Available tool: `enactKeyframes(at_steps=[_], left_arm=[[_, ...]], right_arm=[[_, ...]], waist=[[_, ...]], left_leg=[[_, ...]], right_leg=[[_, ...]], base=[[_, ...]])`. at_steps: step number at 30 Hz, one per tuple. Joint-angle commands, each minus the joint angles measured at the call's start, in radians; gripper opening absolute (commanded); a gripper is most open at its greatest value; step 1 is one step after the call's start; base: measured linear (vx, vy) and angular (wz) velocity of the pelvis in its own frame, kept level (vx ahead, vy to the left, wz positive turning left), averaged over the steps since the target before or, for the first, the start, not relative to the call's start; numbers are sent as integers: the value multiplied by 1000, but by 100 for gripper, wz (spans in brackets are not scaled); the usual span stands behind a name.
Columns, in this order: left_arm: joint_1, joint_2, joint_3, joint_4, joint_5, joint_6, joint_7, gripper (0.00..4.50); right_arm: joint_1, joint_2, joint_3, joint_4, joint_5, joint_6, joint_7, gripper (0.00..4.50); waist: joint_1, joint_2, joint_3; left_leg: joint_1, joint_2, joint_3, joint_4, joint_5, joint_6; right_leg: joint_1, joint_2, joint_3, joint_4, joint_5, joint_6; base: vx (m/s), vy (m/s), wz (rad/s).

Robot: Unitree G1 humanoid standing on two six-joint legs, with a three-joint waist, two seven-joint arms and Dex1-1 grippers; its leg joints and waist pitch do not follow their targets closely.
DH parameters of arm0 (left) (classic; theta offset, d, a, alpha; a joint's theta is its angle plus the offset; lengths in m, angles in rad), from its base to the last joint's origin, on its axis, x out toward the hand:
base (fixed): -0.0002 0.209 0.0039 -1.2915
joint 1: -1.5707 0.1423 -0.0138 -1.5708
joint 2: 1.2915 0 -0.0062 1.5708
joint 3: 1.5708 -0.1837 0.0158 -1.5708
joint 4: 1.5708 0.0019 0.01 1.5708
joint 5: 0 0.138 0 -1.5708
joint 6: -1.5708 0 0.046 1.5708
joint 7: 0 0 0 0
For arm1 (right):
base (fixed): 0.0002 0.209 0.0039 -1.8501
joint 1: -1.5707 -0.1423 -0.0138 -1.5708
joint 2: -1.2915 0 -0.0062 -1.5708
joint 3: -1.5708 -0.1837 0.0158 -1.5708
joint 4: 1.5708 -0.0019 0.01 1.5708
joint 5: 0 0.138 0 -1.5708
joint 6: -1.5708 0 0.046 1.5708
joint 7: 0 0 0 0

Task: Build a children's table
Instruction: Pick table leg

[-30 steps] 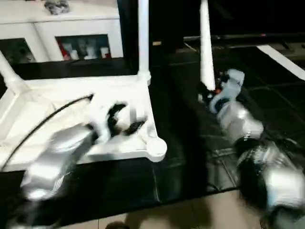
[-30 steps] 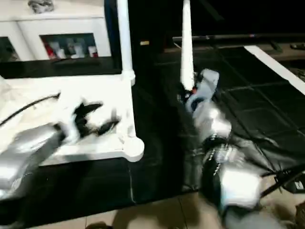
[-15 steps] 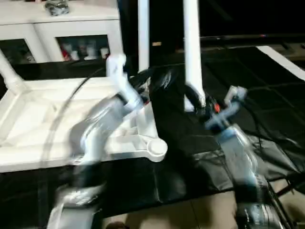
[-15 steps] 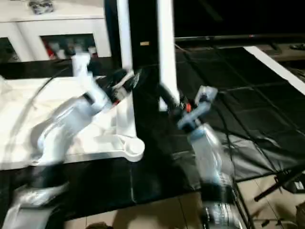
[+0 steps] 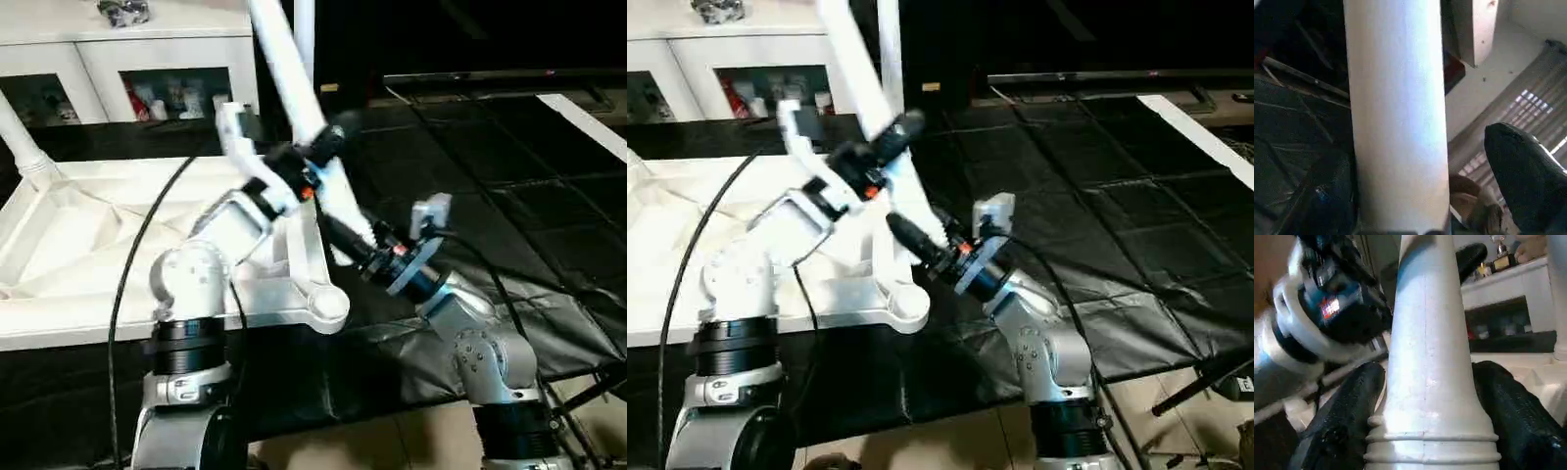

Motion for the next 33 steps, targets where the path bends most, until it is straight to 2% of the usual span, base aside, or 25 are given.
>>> enactKeyframes(at_steps=[1, 3, 6, 8, 9, 10, 14, 15, 17, 19, 20, 21, 22, 23, 24, 26, 27, 32, 33], left_arm=[[-8, -6, 4, -14, -29, 8, 13, 363], [-2, -6, 3, -28, -39, 17, 13, 341], [2, -5, 0, -33, -47, 20, 17, 319], [7, 0, -13, -38, -38, 13, 14, 286], [9, 1, -16, -40, -33, 11, 14, 280], [14, 7, -27, -43, -19, 10, 14, 274], [31, 29, -60, -45, 15, 14, 15, 242], [31, 31, -62, -44, 18, 13, 17, 235], [27, 27, -56, -38, 18, 3, 27, 227], [21, 22, -46, -31, 19, -13, 37, 209], [20, 21, -44, -29, 20, -18, 40, 201], [19, 21, -42, -28, 22, -20, 42, 196], [18, 20, -40, -24, 26, -25, 46, 194], [17, 21, -40, -19, 28, -29, 48, 191], [15, 21, -40, -15, 31, -32, 50, 191], [11, 21, -39, -8, 34, -37, 53, 188], [5, 23, -38, 1, 39, -44, 57, 188], [-2, 31, -36, 8, 46, -57, 63, 186], [-4, 39, -35, 10, 58, -69, 68, 186]], right_arm=[[-7, -21, 30, 10, -56, -2, -16, 270], [-5, -40, 58, 16, -95, -5, -22, 270], [-5, -44, 65, 11, -104, 2, -32, 270], [-7, -55, 74, 6, -117, 5, -35, 270], [-7, -59, 78, 5, -121, 4, -35, 270], [-9, -65, 84, 5, -125, 2, -29, 270], [-19, -71, 93, 17, -139, -10, -22, 270], [-22, -71, 92, 20, -140, -11, -23, 270], [-27, -72, 93, 23, -141, -12, -22, 270], [-34, -73, 98, 24, -142, -12, -22, 270], [-35, -73, 100, 21, -142, -12, -23, 270], [-34, -72, 101, 17, -140, -10, -24, 270], [-30, -71, 102, 6, -132, -1, -23, 270], [-26, -70, 103, 0, -132, 3, -23, 270], [-23, -70, 103, -3, -132, 5, -23, 270], [-17, -72, 104, -7, -129, 11, -21, 270], [-8, -74, 105, -13, -124, 18, -19, 326], [-8, -67, 94, -4, -128, -17, -29, 360], [-12, -61, 80, 4, -106, -6, -23, 372]], waist=[[-3, -2, -79], [-2, -1, -79], [-4, -2, -78], [-5, -14, -77], [-3, -7, -78], [-4, -11, -77], [-4, -8, -77], [-6, -20, -77], [-5, -12, -77], [-6, -12, -77], [-6, -5, -77], [-7, -10, -77], [-7, -5, -78], [-7, -7, -78], [-6, -2, -78], [-7, -5, -79], [-8, -2, -79], [-7, -2, -79], [-7, -1, -79]], left_leg=[[-2, 12, -3, -61, -112, 27], [0, 13, -3, -60, -111, 24], [0, 13, -2, -61, -114, 29], [0, 14, -2, -62, -119, 34], [0, 15, -2, -62, -112, 33], [0, 15, -2, -62, -112, 33], [1, 15, -2, -63, -114, 31], [1, 15, 0, -63, -114, 32], [1, 17, -1, -62, -112, 30], [2, 16, -1, -62, -114, 31], [2, 16, -2, -62, -113, 29], [3, 16, -1, -61, -115, 31], [2, 15, -1, -61, -111, 31], [2, 15, -1, -60, -109, 32], [2, 15, -2, -61, -108, 32], [2, 15, -2, -61, -110, 32], [2, 15, -2, -61, -114, 32], [2, 15, -3, -61, -124, 26], [3, 16, -4, -62, -128, 27]], right_leg=[[71, -60, 51, -83, -181, -109], [70, -61, 51, -83, -190, -108], [69, -61, 52, -84, -192, -109], [70, -61, 51, -85, -209, -100], [68, -61, 52, -84, -211, -98], [69, -62, 51, -85, -213, -95], [67, -61, 53, -83, -211, -89], [68, -61, 53, -84, -211, -90], [67, -63, 53, -82, -209, -96], [67, -62, 54, -82, -199, -102], [67, -62, 54, -80, -195, -104], [67, -61, 54, -82, -191, -103], [68, -61, 54, -81, -182, -105], [68, -61, 54, -81, -176, -106], [68, -61, 54, -79, -173, -108], [69, -60, 53, -80, -174, -108], [68, -59, 52, -82, -176, -108], [69, -61, 52, -82, -184, -105], [68, -61, 52, -82, -187, -106]], base=[[0, 0, 0], [0, 0, 0], [0, 0, 0], [0, 0, 0], [0, 0, 0], [0, 0, 0], [0, 0, 0], [0, 0, 0], [0, 0, 0], [0, 0, 0], [0, 0, 0], [0, 0, 0], [0, 0, 0], [0, 0, 0], [0, 0, 0], [0, 0, 0], [0, 0, 0], [0, 0, 0], [0, 0, 0]])
